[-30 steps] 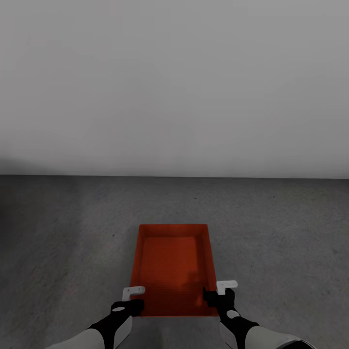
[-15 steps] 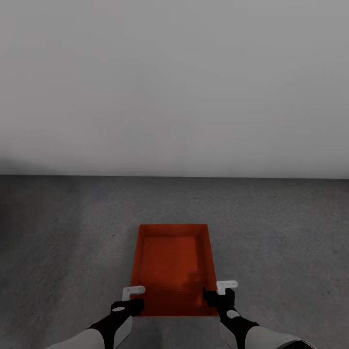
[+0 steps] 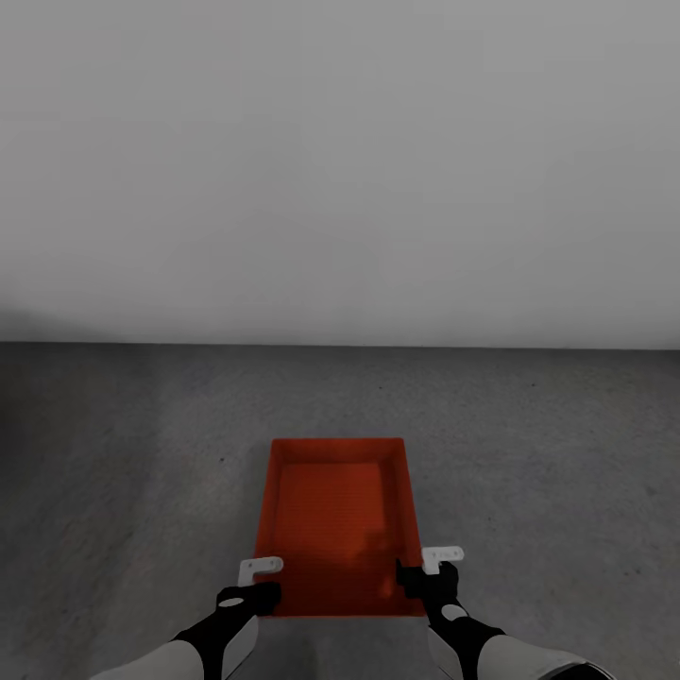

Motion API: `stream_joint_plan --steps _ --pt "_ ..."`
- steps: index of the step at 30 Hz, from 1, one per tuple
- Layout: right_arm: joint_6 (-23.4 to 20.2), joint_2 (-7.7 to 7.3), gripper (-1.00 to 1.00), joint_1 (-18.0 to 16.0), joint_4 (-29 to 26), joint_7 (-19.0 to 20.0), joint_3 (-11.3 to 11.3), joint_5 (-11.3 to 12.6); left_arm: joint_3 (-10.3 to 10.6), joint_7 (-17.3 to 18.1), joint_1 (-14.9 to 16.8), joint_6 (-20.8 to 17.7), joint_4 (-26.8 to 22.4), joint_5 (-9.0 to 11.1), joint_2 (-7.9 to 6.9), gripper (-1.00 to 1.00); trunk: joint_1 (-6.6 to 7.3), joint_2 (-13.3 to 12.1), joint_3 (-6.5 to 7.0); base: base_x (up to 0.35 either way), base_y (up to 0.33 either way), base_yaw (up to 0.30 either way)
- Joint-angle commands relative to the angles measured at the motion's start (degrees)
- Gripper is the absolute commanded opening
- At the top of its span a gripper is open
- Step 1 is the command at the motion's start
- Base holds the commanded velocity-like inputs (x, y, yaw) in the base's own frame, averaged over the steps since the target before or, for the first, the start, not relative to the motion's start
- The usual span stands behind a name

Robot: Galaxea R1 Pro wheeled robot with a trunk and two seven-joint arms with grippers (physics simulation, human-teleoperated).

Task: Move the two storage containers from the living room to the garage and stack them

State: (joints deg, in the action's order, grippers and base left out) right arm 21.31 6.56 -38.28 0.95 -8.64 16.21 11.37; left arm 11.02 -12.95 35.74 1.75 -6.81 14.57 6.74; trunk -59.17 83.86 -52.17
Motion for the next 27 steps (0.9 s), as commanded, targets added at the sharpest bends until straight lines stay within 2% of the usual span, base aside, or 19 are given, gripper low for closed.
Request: stream_joint_plan --steps 1,27 --pt "0.2 0.04 1.0 0.0 0.1 -0.1 0.5 0.5 0.5 -0.2 0.0 0.2 0.0 0.6 0.0 1.0 0.23 -0.4 0.15 0.0 0.0 0.0" --pt "0.2 0.12 1.0 0.0 0.1 -0.3 0.5 0.6 0.5 -0.1 0.0 0.2 0.0 0.5 -0.15 1.0 5.94 -10.8 4.82 0.0 0.0 0.0"
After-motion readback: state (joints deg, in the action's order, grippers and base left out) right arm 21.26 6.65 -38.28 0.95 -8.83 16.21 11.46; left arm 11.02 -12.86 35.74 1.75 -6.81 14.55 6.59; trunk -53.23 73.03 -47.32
